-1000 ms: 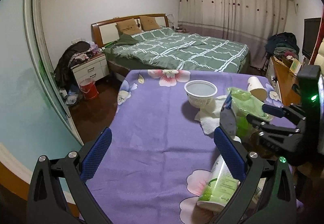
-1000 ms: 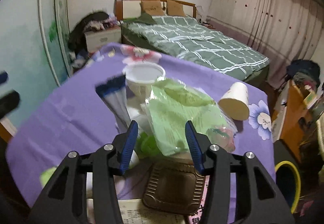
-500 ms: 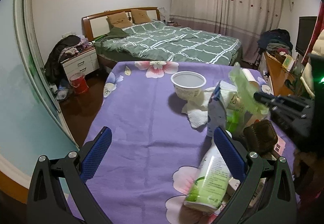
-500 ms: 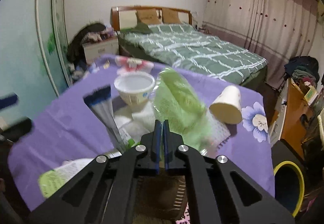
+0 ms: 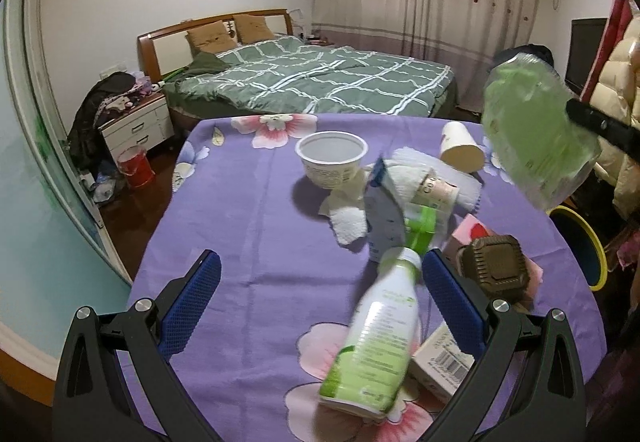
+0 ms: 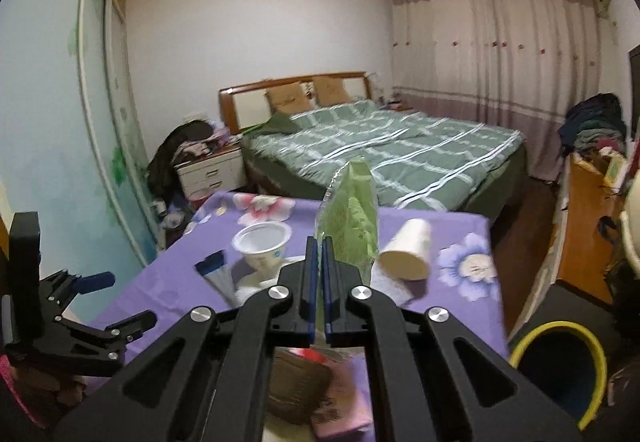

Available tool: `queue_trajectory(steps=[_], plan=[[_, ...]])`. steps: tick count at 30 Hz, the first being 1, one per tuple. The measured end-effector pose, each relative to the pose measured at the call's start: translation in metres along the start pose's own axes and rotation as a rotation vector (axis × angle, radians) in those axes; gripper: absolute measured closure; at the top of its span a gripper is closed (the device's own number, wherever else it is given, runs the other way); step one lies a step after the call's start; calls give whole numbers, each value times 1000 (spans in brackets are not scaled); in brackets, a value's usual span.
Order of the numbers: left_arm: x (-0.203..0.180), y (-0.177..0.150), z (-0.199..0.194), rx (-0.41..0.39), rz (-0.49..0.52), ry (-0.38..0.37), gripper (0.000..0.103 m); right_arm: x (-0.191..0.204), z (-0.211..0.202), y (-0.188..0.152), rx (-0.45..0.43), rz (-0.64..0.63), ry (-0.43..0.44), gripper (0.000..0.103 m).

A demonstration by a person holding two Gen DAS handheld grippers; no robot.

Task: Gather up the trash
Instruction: 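Carry the green bag with the right tool and drop it into the bin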

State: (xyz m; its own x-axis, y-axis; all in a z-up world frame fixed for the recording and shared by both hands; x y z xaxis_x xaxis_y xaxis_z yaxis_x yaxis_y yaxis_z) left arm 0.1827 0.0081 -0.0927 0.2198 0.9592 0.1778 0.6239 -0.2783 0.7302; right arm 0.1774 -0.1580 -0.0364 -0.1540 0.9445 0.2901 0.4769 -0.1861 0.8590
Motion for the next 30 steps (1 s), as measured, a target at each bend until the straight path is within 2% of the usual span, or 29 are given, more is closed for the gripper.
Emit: queue_trajectory(steps=[3,7,14,20,22,24,25,30], plan=[[-9,0,0,0,16,-10,4,-28,-14,3,-31,21,-77,101],[-25,-1,-1,3,24,-42,4,-83,-28,-3,-44,71,-229,100],[-66,5,1,3,80,-101,4,-198,-33,-35,16,211,-477,99],[-94,12,8,23,112,-131,4,-260,-22,-59,76,289,-566,98],[-102,14,10,28,123,-135,4,-273,-14,-63,95,308,-581,93],[-108,15,13,35,133,-139,4,-284,-11,-65,98,327,-594,74],[-112,14,15,37,138,-142,4,-288,-11,-65,92,336,-599,71],[-125,12,25,59,152,-153,4,-293,-12,-62,74,355,-588,67]])
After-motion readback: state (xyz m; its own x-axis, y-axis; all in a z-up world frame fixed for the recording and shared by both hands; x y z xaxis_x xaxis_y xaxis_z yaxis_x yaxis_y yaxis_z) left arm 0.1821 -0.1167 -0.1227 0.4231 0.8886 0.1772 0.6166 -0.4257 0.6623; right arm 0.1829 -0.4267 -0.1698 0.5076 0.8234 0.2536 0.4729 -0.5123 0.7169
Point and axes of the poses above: each gripper's, at about its wrist camera, not at the fingertips, and z roughly the way its jaws point, x to its left, y to its top, the point moved 4 cm from there along z, roughly the way its jaws point, and after that the axes turned 13 degrees about z, right-handed, at the moved point
